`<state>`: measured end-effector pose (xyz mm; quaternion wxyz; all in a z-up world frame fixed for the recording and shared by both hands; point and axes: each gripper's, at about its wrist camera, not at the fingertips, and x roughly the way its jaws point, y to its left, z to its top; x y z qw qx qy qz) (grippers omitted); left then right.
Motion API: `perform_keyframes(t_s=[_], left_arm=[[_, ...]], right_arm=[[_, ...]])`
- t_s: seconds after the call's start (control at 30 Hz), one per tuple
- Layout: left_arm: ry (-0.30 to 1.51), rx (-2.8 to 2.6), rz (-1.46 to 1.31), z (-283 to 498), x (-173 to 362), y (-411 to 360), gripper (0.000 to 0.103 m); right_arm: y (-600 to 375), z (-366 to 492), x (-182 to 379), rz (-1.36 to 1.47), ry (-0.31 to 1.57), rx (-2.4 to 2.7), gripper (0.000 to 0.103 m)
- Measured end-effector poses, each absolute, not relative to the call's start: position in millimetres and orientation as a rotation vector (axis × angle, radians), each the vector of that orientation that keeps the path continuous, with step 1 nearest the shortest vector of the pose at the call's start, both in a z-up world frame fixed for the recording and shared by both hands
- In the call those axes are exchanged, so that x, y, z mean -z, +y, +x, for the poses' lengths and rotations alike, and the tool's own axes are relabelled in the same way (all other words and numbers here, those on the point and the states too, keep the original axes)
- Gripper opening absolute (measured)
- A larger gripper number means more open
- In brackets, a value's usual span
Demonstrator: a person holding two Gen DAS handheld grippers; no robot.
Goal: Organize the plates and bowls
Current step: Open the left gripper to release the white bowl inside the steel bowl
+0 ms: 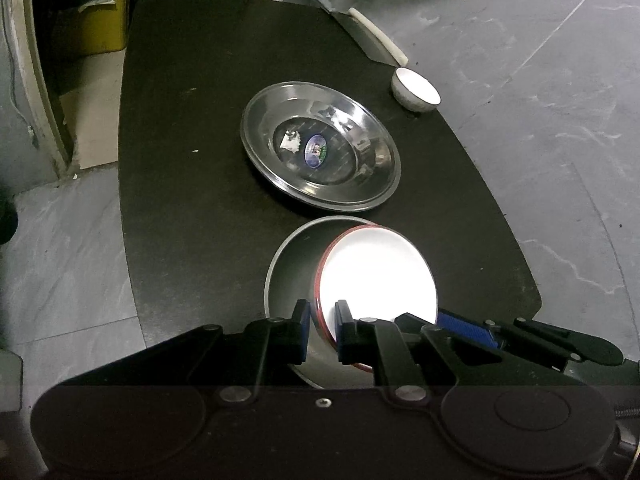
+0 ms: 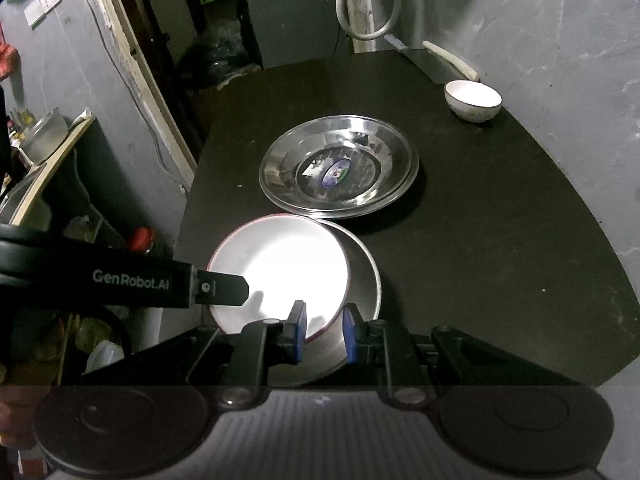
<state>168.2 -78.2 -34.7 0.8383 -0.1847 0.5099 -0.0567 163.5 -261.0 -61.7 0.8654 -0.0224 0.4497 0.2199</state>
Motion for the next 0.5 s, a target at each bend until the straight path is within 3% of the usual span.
perform_keyframes(t_s=[0.5], left_arm=[[1.143,0.099,-0.355,173.6,41.6,-81.7,0.014]], right_arm=[[-259.4,168.7,66.2,-0.046,0.972,-0.469,0.022]])
